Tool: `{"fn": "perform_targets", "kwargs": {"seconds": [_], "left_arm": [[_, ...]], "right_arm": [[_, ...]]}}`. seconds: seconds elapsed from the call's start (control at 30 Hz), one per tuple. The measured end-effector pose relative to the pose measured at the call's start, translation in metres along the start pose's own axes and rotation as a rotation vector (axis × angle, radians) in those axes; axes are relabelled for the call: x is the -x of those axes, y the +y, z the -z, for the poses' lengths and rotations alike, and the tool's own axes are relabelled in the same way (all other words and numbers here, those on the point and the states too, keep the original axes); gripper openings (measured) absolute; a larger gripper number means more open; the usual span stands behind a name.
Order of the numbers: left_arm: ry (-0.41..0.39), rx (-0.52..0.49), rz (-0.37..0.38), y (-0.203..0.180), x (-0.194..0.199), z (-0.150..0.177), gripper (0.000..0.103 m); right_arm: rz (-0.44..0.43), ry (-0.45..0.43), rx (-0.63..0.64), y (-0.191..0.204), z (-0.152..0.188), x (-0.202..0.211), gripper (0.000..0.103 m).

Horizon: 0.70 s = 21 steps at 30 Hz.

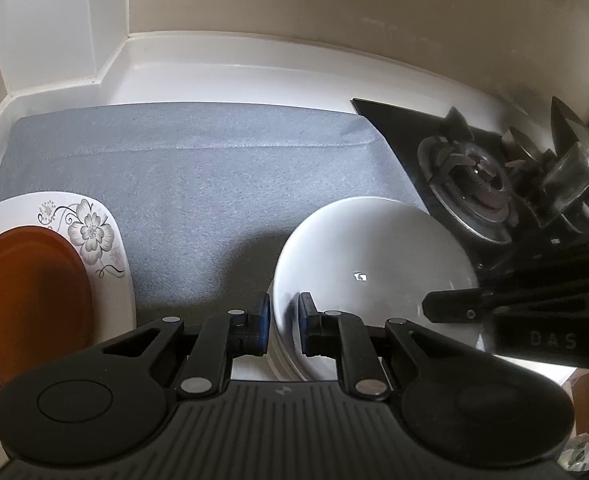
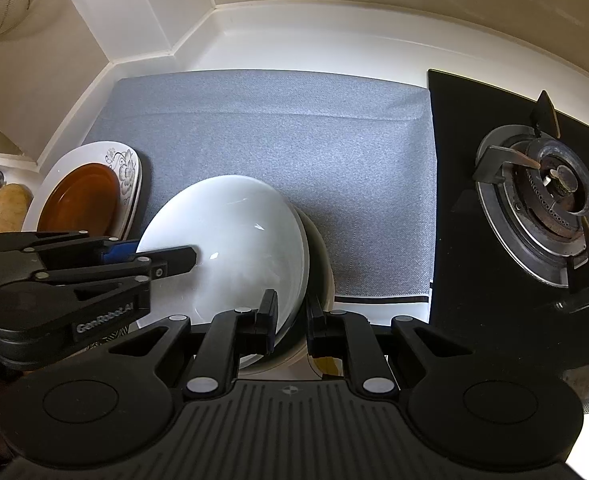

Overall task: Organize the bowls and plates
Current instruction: 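Grip the nested bowl stack rim with both tools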

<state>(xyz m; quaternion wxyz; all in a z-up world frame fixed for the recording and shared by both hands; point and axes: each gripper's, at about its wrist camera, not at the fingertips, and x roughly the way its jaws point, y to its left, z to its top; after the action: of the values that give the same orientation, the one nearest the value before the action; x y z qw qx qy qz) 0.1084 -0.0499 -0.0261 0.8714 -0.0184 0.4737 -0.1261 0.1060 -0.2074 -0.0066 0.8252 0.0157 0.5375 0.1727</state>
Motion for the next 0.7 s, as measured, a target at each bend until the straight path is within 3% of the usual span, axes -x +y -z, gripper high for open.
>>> {"fn": "perform_targets", "kwargs": {"seconds": [0.43, 0.7], "left_arm": [[-0.017, -0.040, -0.023, -0.007, 0.000, 0.003, 0.012], [-0.014, -0.043, -0.026, -0.007, -0.001, 0.005, 0.012]], "right_arm": [[-0.014, 0.023, -0.063, -0.006, -0.004, -0.001, 0.016], [-0.100, 0.078, -0.242, -0.030, -0.011, -0.005, 0.019]]}}
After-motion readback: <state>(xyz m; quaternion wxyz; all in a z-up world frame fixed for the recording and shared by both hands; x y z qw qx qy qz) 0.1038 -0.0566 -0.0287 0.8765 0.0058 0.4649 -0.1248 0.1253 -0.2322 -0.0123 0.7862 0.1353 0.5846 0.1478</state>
